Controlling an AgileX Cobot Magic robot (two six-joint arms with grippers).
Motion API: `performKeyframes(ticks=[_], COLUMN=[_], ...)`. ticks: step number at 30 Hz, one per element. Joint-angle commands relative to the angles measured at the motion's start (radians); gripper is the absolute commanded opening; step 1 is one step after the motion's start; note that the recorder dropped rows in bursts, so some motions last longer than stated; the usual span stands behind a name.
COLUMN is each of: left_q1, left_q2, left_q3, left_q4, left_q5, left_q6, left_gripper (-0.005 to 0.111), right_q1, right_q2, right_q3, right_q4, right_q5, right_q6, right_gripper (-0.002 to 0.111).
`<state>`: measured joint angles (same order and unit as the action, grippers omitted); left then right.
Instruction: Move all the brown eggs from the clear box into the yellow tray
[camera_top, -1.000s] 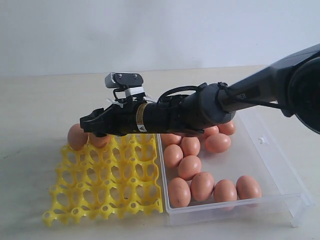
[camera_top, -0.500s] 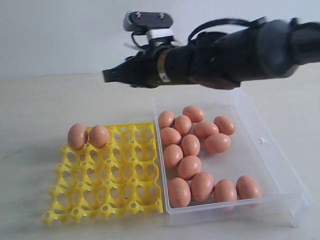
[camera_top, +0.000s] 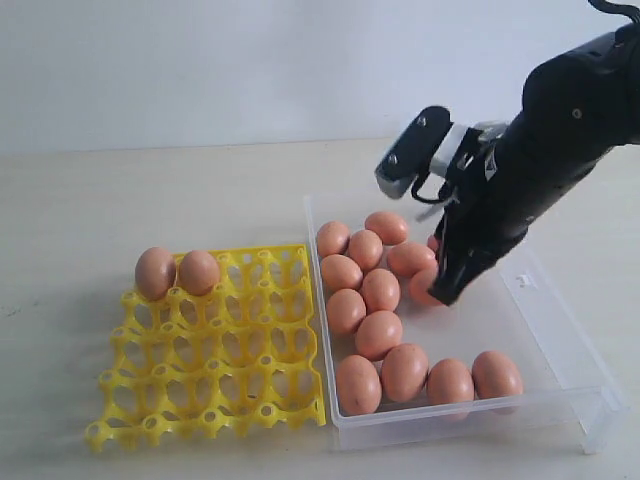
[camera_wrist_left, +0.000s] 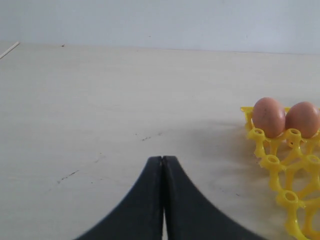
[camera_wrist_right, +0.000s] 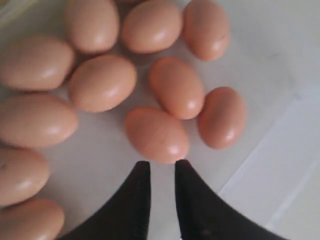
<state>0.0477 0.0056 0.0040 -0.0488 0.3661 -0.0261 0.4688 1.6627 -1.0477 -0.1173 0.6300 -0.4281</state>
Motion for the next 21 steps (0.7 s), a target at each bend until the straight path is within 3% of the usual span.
performKeyframes(ticks=[1, 5, 21], left_q1=[-0.006, -0.006, -0.006], left_q2=[-0.006, -0.006, -0.006], left_q3=[-0.004, -0.004, -0.004], left_q4=[-0.006, -0.006, -0.006], left_q5=[-0.010, -0.010, -0.010], left_q6=[-0.004, -0.004, -0.004], left_gripper=[0.000, 0.000, 0.000], right_q1=[-0.012, -0.012, -0.018], right_q2=[-0.009, 0.001, 0.165], right_q3=[0.039, 0.046, 0.039], right_q4=[0.222, 0.245, 0.106], right_q5=[0.022, -0.049, -0.192], right_q6=[-0.410, -0.517, -0.513], right_gripper=[0.042, 0.055, 0.055])
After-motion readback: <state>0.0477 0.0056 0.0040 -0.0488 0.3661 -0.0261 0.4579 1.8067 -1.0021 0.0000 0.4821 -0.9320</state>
